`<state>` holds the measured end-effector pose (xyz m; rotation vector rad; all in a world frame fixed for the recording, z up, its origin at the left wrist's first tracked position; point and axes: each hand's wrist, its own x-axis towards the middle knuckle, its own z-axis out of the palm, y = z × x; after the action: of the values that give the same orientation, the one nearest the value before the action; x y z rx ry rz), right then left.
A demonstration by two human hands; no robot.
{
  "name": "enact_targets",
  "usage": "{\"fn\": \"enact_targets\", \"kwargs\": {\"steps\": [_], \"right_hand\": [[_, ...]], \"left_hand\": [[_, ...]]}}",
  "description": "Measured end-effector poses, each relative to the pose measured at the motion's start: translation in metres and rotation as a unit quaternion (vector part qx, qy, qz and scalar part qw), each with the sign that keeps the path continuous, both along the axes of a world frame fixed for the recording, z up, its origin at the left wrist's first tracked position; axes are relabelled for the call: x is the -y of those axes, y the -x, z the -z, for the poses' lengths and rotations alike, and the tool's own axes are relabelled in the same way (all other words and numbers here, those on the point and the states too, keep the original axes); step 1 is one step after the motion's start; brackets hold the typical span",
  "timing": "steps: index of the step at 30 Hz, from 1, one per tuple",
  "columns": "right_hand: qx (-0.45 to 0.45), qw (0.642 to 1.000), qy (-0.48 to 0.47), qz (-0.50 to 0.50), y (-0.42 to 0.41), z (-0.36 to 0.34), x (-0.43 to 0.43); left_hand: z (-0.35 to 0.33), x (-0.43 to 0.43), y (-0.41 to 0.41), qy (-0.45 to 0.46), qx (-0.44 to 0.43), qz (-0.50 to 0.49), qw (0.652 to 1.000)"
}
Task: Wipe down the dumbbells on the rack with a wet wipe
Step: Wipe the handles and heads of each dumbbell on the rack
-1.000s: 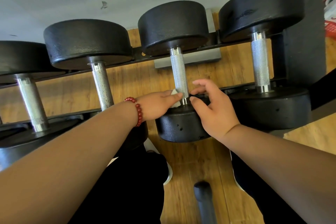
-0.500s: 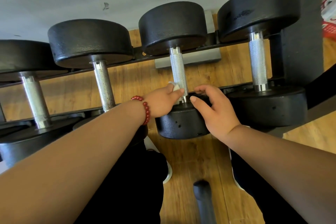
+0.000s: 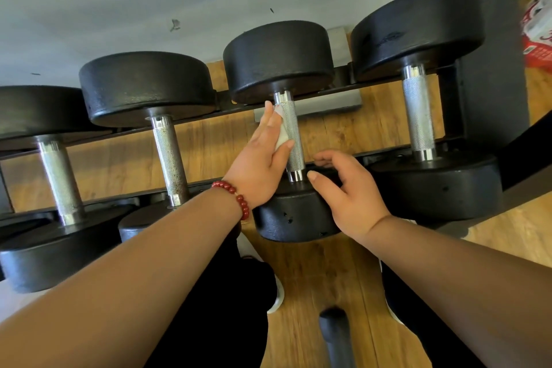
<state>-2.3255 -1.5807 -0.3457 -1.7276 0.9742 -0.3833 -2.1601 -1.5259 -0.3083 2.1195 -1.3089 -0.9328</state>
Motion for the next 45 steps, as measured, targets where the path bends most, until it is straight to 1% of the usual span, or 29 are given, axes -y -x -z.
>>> {"fn": "enact_targets", "kwargs": {"steps": [4,6,8,10,11,14,15,17,19,24,27,28,29,30,32,34,35,36,38,40,41,43,44,45], "right_hand": [[-0.004,1.0,0.01,-0.001,0.0,0.001,0.0],[-0.001,1.0,0.008,0.0,0.0,0.003,0.0],[0.0,1.0,0.008,0.0,0.0,0.003,0.0],[0.001,1.0,0.009,0.001,-0.001,0.003,0.0],[0.004,1.0,0.008,0.003,-0.001,0.003,0.0],[0.008,1.0,0.007,0.004,-0.001,0.002,0.0],[0.011,1.0,0.005,0.004,-0.001,0.002,0.0],[0.01,1.0,0.005,0.005,0.0,0.002,0.0],[-0.002,1.0,0.009,0.002,0.0,0.004,0.0],[0.013,1.0,-0.001,0.005,0.0,0.005,-0.001],[0.008,1.0,-0.001,0.004,0.0,0.005,-0.001],[0.006,1.0,0.001,0.002,0.0,0.005,-0.001],[0.005,1.0,0.002,0.002,0.0,0.006,-0.001],[0.006,1.0,0.001,0.002,0.0,0.006,-0.001],[0.009,1.0,0.0,0.002,0.001,0.006,-0.001],[0.012,1.0,0.002,-0.001,0.001,0.005,-0.001],[0.012,1.0,0.003,-0.003,0.001,0.005,-0.001],[0.013,1.0,0.003,-0.005,0.001,0.005,0.0],[0.015,1.0,0.004,-0.004,0.0,0.005,0.0],[0.013,1.0,0.005,-0.002,0.001,0.006,0.0],[0.011,1.0,0.005,-0.001,0.001,0.006,0.0],[0.007,1.0,0.004,-0.001,0.001,0.006,0.0],[0.006,1.0,0.004,-0.002,0.0,0.006,0.0],[0.005,1.0,0.005,-0.003,0.0,0.006,0.0]], "left_hand": [[-0.002,0.018,0.005,-0.048,-0.038,-0.085,0.995],[0.0,0.031,0.005,-0.038,-0.066,-0.13,0.989],[0.002,0.036,0.007,-0.023,-0.112,-0.178,0.977],[0.006,0.034,0.011,-0.02,-0.142,-0.199,0.969],[0.008,0.034,0.011,-0.025,-0.142,-0.202,0.969],[0.006,0.047,0.004,-0.028,-0.097,-0.215,0.971],[0.004,0.053,0.0,-0.017,-0.099,-0.237,0.966],[0.004,0.063,-0.003,0.013,-0.142,-0.295,0.945],[0.007,0.065,0.0,0.015,-0.159,-0.319,0.934],[0.005,0.072,0.0,-0.018,-0.083,-0.32,0.944],[0.008,0.084,0.004,0.0,-0.085,-0.373,0.924],[0.008,0.086,0.005,0.003,-0.101,-0.388,0.916],[0.009,0.085,0.004,0.008,-0.138,-0.394,0.909],[0.011,0.083,0.0,0.011,-0.194,-0.389,0.9],[0.007,0.075,-0.009,0.003,-0.33,-0.345,0.879],[0.004,0.07,-0.017,-0.013,-0.451,-0.307,0.838],[0.003,0.069,-0.019,-0.021,-0.487,-0.301,0.82],[0.003,0.069,-0.02,-0.027,-0.499,-0.302,0.812],[0.003,0.072,-0.017,-0.029,-0.482,-0.316,0.817],[0.004,0.076,-0.011,-0.027,-0.415,-0.346,0.841],[0.004,0.078,-0.007,-0.026,-0.364,-0.36,0.858],[0.007,0.08,0.002,-0.021,-0.221,-0.37,0.902],[0.009,0.081,0.006,-0.012,-0.149,-0.365,0.919],[0.011,0.081,0.009,0.002,-0.098,-0.364,0.926]]}}
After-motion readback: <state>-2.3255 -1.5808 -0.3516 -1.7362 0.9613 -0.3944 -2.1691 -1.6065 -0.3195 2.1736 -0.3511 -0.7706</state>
